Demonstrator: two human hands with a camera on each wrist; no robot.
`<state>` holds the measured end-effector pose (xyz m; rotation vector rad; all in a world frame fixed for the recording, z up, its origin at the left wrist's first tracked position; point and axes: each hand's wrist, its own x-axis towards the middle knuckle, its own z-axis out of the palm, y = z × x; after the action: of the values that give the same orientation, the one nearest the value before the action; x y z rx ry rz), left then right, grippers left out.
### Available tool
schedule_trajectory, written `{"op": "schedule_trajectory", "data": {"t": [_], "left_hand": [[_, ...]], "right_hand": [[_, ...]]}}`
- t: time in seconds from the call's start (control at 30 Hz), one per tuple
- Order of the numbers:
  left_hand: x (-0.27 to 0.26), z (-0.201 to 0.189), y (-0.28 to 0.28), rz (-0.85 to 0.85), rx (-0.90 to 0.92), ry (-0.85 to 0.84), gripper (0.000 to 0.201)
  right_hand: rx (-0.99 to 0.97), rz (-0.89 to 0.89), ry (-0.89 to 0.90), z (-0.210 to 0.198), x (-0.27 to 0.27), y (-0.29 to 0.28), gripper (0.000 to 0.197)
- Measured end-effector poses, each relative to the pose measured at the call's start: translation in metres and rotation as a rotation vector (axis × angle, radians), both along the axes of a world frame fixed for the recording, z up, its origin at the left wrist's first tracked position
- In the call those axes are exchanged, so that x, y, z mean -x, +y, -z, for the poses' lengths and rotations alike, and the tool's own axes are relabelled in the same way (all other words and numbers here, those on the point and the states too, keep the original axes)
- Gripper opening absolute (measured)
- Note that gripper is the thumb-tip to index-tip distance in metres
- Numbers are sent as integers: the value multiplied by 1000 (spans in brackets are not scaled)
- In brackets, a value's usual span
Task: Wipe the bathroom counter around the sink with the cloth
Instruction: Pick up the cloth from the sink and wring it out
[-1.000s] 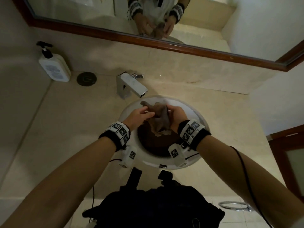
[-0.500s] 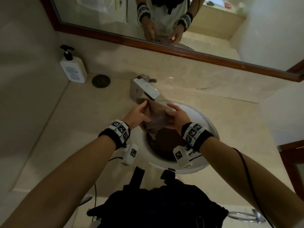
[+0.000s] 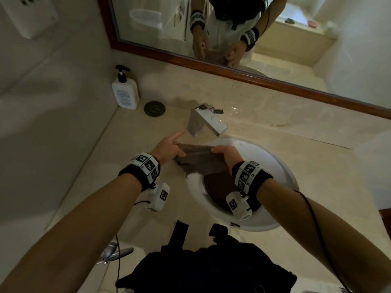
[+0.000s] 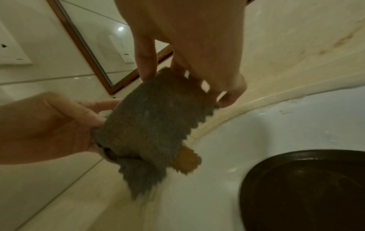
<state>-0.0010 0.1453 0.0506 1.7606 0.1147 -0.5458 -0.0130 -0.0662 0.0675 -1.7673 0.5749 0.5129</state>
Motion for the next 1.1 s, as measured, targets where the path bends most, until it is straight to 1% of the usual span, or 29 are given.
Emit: {"op": "schedule_trajectory", "data": {"t": [0.07, 0.13, 0.27, 0.33, 0.4, 0.47, 0.57, 0.63, 0.67, 0.73, 0.8, 0.87, 0.93, 1.0, 1.1], "left_hand": [[3, 1, 8, 9, -17, -2, 74], [6, 0, 15, 0, -19, 6, 56], [9, -4, 28, 4, -110, -81, 39], [9, -9, 33, 25, -153, -133, 23], [8, -14, 38, 36, -144, -168, 11], [5, -18, 44, -8, -111, -180, 13], [1, -28, 48, -107, 23, -151, 14], [-2, -36, 48, -132, 91, -134, 12], [-4, -41, 48, -146, 123, -139, 12], [-9, -48, 48, -182, 169, -148, 14], [-14, -56, 49, -206, 200, -144, 16], [-18, -60, 50, -207, 211, -141, 15], [-22, -64, 53, -193, 197, -151, 15], [-26, -66, 55, -181, 194, -169, 19], [-32, -73, 58, -172, 164, -194, 25]], "right_hand": [[-109, 80, 40, -3, -3, 12, 32], [-200, 102, 31, -6, -6, 26, 37], [-337, 48, -9, -13, -8, 52, 29], [-368, 32, -16, -17, -11, 63, 29], [-374, 39, -33, -19, -17, 69, 30], [-361, 25, -54, -22, -24, 74, 28], [-240, 9, -68, -23, -35, 78, 31], [-132, 6, -107, -22, -42, 82, 20], [-92, -3, -149, -20, -44, 83, 20], [-69, -13, -247, -18, -45, 85, 34], [-92, -5, -331, -17, -45, 86, 37], [-177, -54, -341, -16, -47, 88, 33], [-265, -128, -289, -19, -51, 94, 37], [-313, -145, -228, -22, -56, 103, 42], [-355, -166, -186, -21, -65, 112, 47]]}}
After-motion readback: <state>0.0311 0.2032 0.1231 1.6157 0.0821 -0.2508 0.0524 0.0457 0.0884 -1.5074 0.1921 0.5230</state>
